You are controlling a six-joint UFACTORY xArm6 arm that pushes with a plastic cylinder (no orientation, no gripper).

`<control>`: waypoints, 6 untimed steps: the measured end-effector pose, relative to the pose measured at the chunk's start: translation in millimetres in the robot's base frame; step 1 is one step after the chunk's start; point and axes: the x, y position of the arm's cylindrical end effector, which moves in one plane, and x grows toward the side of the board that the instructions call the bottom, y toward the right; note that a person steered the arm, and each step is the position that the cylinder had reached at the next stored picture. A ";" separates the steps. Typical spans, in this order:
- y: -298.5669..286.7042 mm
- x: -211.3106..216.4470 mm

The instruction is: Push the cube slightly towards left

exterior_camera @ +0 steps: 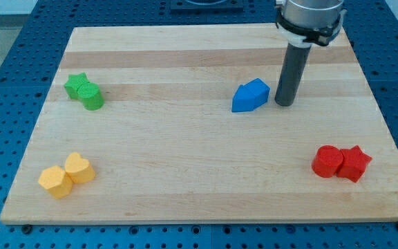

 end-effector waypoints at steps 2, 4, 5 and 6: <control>-40.5 -25.1; -66.1 -25.4; -67.9 -25.4; -58.9 -25.4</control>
